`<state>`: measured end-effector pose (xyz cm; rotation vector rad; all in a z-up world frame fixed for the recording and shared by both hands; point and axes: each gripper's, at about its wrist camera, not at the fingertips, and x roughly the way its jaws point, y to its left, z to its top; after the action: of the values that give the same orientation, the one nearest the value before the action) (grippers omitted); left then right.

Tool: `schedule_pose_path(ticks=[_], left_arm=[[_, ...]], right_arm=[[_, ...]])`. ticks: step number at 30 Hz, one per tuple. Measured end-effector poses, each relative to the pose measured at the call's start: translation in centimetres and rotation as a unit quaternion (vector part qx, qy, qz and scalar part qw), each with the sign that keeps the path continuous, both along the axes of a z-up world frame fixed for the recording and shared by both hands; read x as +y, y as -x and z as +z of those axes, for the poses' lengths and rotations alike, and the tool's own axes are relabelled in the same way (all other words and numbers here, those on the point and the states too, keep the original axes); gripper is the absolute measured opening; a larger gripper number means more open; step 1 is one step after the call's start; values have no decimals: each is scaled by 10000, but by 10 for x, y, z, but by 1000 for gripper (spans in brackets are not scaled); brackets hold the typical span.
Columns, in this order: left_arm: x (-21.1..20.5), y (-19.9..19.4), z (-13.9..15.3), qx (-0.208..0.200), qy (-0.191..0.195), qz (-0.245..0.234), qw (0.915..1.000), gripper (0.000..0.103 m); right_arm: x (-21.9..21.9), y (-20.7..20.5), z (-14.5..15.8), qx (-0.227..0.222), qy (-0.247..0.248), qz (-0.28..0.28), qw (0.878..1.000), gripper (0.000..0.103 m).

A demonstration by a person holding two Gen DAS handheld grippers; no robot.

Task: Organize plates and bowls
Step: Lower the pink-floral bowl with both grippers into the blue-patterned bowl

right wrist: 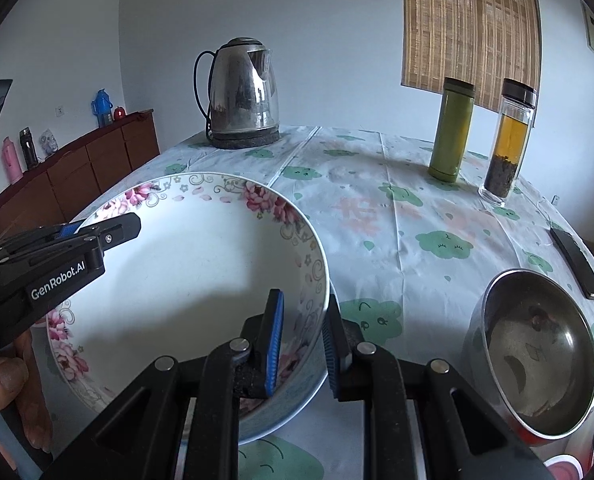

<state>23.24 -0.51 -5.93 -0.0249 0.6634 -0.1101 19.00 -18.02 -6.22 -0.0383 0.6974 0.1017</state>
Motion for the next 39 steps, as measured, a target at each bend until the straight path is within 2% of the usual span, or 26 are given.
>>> schedule_pose_path(ticks=[16,39], left_arm=[[-4,-10,-19,327,7,-129,9994,23],[-10,-11,-22,337,-299,-114,9989,24]], right_arm=[[-1,-4,-7,117,158,-167,9997,20],[0,-5,-8,136,338,-179,9992,20]])
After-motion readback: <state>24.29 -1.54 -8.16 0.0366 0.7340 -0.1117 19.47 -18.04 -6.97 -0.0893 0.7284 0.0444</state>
